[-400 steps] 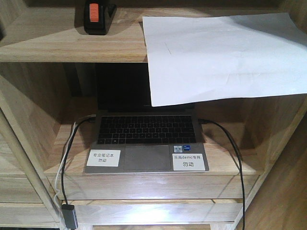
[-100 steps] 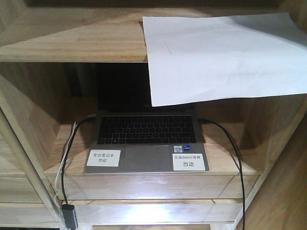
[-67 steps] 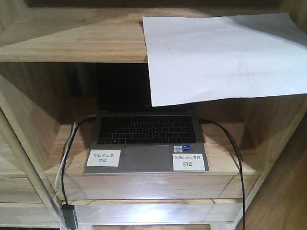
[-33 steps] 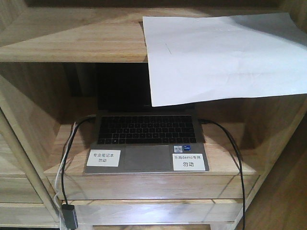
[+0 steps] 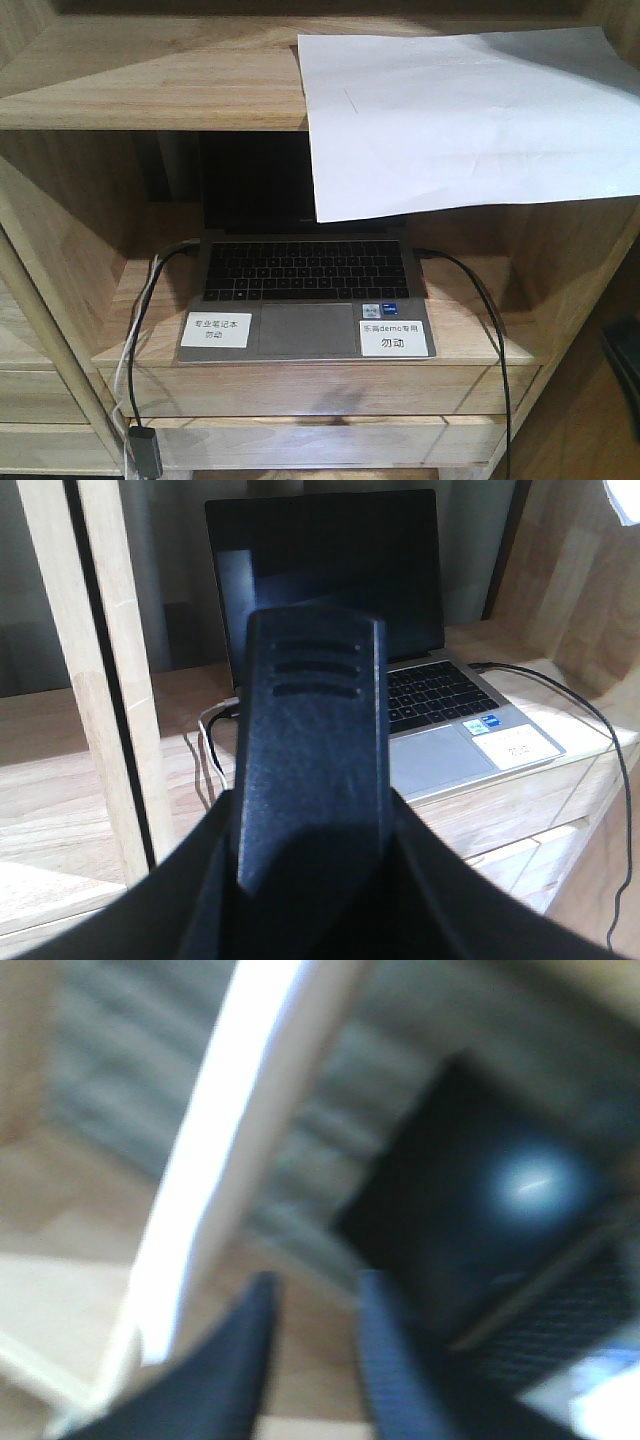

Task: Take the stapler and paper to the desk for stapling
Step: 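Reach the right gripper toward the white paper sheet's edge, then pinch the white paper with the right gripper and pull it off the shelf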

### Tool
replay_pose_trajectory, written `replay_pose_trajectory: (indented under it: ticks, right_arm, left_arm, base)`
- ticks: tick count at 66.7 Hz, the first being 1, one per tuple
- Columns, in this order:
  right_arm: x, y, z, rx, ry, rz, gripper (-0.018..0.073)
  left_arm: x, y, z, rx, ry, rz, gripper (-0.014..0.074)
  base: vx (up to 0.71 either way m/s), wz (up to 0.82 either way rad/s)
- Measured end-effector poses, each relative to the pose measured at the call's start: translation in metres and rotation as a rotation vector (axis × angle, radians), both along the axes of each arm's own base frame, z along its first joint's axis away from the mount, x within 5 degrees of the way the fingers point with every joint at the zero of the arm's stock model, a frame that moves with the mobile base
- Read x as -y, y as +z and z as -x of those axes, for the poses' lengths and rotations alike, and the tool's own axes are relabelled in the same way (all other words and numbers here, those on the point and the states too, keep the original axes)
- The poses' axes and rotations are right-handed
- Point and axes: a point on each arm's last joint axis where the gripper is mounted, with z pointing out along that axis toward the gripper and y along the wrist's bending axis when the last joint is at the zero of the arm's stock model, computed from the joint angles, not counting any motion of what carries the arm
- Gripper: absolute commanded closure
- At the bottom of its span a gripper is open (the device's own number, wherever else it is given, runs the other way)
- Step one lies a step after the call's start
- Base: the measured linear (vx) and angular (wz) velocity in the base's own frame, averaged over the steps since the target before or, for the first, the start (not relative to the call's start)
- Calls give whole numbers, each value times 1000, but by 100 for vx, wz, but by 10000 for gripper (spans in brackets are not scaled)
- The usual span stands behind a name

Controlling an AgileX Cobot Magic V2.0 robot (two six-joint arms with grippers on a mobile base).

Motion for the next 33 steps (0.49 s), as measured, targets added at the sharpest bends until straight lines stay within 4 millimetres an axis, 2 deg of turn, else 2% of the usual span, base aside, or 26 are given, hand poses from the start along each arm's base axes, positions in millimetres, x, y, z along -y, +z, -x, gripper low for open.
replay_pose_trajectory:
  ticks: [7,12,18,33]
  right_arm:
    - [-7,3,-11,39,56,-26,91]
    - [-12,2,-17,56,92,-39,56]
    - [-18,4,-27,74,131,-50,45]
    - [-30,17,-65,60,162,-44,47]
  left_arm:
    - [0,0,0,0,0,0,603]
    - [0,0,0,0,0,0,603]
    - [0,0,0,0,0,0,603]
    - [0,0,0,0,0,0,603]
  base:
    - [0,0]
    - [0,0]
    - [0,0]
    - [0,0]
